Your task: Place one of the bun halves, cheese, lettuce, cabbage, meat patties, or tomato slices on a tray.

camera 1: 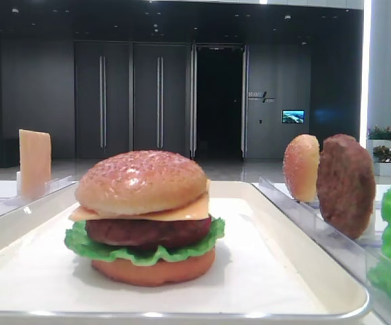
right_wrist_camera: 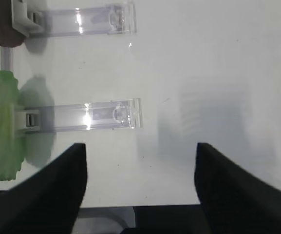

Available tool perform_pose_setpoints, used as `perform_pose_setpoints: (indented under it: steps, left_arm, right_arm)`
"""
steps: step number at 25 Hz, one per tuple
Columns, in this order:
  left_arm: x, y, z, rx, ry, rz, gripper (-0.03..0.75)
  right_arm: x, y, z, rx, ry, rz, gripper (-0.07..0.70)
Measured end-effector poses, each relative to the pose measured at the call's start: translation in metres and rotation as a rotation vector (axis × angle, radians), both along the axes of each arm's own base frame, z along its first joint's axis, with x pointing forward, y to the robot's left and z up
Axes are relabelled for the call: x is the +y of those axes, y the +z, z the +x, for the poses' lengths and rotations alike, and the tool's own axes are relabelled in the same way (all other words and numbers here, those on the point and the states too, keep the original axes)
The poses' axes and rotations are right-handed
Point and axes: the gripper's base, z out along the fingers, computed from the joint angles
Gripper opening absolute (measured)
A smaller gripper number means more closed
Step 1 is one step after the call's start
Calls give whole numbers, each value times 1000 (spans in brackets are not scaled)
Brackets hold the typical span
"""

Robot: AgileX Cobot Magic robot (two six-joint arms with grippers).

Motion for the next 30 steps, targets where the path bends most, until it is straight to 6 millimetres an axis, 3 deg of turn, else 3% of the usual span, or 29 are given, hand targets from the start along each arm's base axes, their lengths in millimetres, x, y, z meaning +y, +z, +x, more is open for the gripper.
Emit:
perform_pose_setpoints:
  steps: [9,15,24,30]
  left_arm:
    - [0,0,0,0,0,0,159]
    - [0,0,0,0,0,0,159]
    - [0,0,0,0,0,0,159]
    - [0,0,0,0,0,0,159]
  right_arm:
    - [-3,-19,-52,-177,-1,-2,479]
    - [-7,-29,-72,-288,-7,-24,479]
    - [-10,-26,-101,-546,-18,-30,479]
    - [-11,-30,-108,-590,-24,-40,479]
